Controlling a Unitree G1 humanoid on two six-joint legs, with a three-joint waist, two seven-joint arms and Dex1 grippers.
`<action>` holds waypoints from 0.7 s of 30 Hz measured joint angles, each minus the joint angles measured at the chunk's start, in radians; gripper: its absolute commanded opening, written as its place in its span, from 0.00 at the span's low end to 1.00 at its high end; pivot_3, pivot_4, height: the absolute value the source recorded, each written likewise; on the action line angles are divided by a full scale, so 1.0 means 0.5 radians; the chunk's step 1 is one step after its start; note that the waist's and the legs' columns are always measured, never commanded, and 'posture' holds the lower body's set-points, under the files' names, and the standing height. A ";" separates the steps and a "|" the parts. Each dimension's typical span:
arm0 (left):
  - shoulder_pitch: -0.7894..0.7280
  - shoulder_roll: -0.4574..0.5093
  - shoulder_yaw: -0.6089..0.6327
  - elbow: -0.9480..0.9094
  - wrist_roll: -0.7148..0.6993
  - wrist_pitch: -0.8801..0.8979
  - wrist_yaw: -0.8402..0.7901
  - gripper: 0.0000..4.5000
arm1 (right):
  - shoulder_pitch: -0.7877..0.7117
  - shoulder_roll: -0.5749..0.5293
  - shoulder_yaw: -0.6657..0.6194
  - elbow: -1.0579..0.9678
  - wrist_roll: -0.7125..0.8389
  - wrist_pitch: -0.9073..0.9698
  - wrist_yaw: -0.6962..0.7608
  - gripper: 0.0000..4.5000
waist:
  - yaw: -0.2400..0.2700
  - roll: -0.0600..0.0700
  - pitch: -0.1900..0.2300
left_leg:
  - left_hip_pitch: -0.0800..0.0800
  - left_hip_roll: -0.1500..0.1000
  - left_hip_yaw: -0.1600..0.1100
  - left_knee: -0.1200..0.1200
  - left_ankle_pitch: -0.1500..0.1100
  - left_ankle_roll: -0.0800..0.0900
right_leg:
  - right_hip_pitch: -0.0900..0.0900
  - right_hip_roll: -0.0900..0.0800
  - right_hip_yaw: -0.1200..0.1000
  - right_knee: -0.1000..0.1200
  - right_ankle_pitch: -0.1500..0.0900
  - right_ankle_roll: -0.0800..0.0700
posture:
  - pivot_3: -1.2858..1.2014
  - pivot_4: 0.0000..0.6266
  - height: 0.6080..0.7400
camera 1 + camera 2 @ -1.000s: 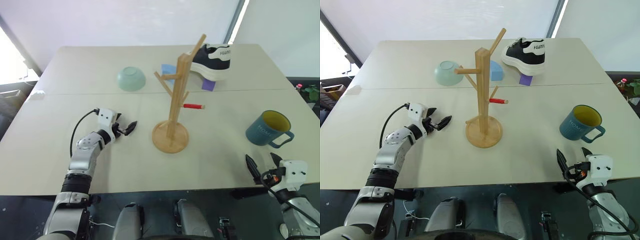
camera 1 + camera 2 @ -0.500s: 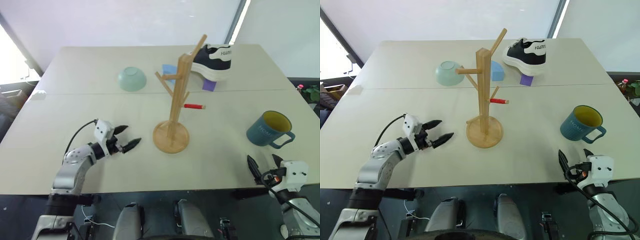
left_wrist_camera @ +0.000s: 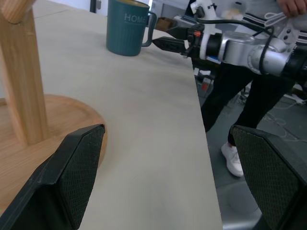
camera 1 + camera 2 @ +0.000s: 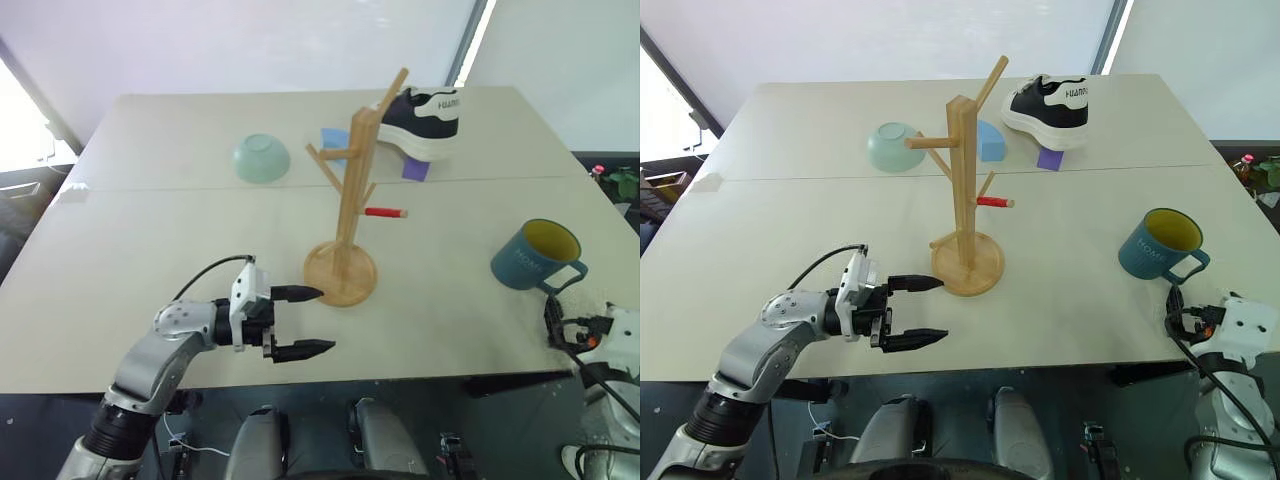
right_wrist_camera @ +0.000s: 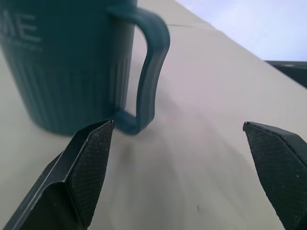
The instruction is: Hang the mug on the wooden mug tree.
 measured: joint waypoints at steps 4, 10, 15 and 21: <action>0.007 -0.014 -0.018 0.031 0.006 -0.053 -0.007 1.00 | -0.077 -0.011 -0.001 0.057 -0.012 -0.007 -0.024 0.99 | 0.000 0.000 0.000 | 0.000 0.000 -0.001 0.000 0.000 0.000 | 0.000 0.004 0.000 0.001 0.000 0.000 | 0.52 0.24 1.00; 0.065 -0.016 -0.024 0.041 0.026 -0.132 -0.006 1.00 | -0.175 -0.051 0.000 0.157 -0.037 -0.007 -0.075 0.99 | -0.002 0.000 0.000 | 0.001 0.000 0.000 0.000 0.000 0.000 | 0.000 0.003 0.001 0.001 0.000 0.000 | 0.52 0.24 1.00; 0.089 -0.016 -0.027 0.034 0.027 -0.140 0.004 1.00 | -0.230 -0.057 0.004 0.222 -0.046 -0.005 -0.090 0.99 | -0.001 0.000 0.000 | 0.001 0.000 0.000 0.000 0.000 0.000 | 0.000 0.004 0.002 0.001 0.000 0.000 | 0.52 0.24 1.00; 0.089 -0.014 -0.026 0.001 0.027 -0.134 0.036 1.00 | -0.298 -0.058 0.008 0.334 -0.034 0.000 -0.083 0.99 | -0.002 0.000 0.000 | 0.001 0.000 0.000 0.000 0.000 0.000 | 0.001 0.004 0.002 0.001 0.000 0.000 | 0.52 0.24 1.00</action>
